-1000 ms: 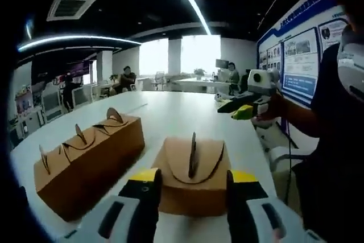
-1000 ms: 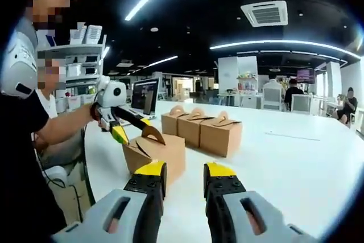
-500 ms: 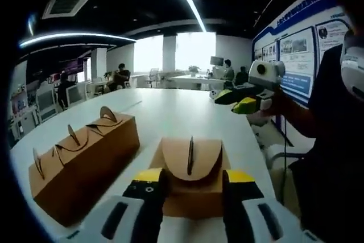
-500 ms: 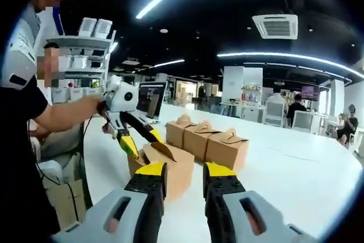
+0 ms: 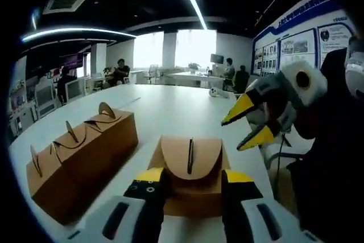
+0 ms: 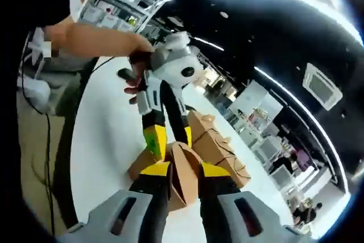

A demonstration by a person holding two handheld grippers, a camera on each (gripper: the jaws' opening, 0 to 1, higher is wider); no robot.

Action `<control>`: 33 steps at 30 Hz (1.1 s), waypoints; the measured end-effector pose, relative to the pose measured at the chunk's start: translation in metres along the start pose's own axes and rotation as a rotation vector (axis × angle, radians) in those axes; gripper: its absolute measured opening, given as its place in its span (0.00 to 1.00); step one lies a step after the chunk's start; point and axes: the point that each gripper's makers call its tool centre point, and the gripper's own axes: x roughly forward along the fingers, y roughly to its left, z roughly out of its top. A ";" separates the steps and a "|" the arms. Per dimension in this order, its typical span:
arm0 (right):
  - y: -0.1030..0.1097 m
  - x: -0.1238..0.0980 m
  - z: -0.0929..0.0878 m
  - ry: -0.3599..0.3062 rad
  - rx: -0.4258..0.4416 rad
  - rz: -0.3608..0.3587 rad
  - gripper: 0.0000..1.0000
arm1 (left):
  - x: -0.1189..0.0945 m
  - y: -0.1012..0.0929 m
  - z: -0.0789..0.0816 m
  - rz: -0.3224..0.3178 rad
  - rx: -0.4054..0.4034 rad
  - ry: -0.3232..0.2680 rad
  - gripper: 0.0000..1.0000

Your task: Pick up one paper box from the group, open the paper box, and remove the item inside

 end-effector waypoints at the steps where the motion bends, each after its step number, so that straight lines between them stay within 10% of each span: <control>1: 0.002 0.003 0.000 0.017 -0.028 -0.007 0.18 | 0.000 0.000 0.000 -0.001 0.000 0.003 0.40; 24: 0.006 0.025 -0.012 0.179 -0.271 -0.056 0.04 | 0.002 -0.003 0.000 -0.008 -0.001 0.004 0.39; 29: -0.004 0.019 -0.009 0.120 -0.174 -0.114 0.03 | 0.002 -0.003 0.000 -0.008 -0.003 0.005 0.39; 33: -0.023 0.008 -0.009 0.009 0.102 -0.164 0.03 | 0.002 -0.004 0.000 -0.008 -0.005 0.009 0.39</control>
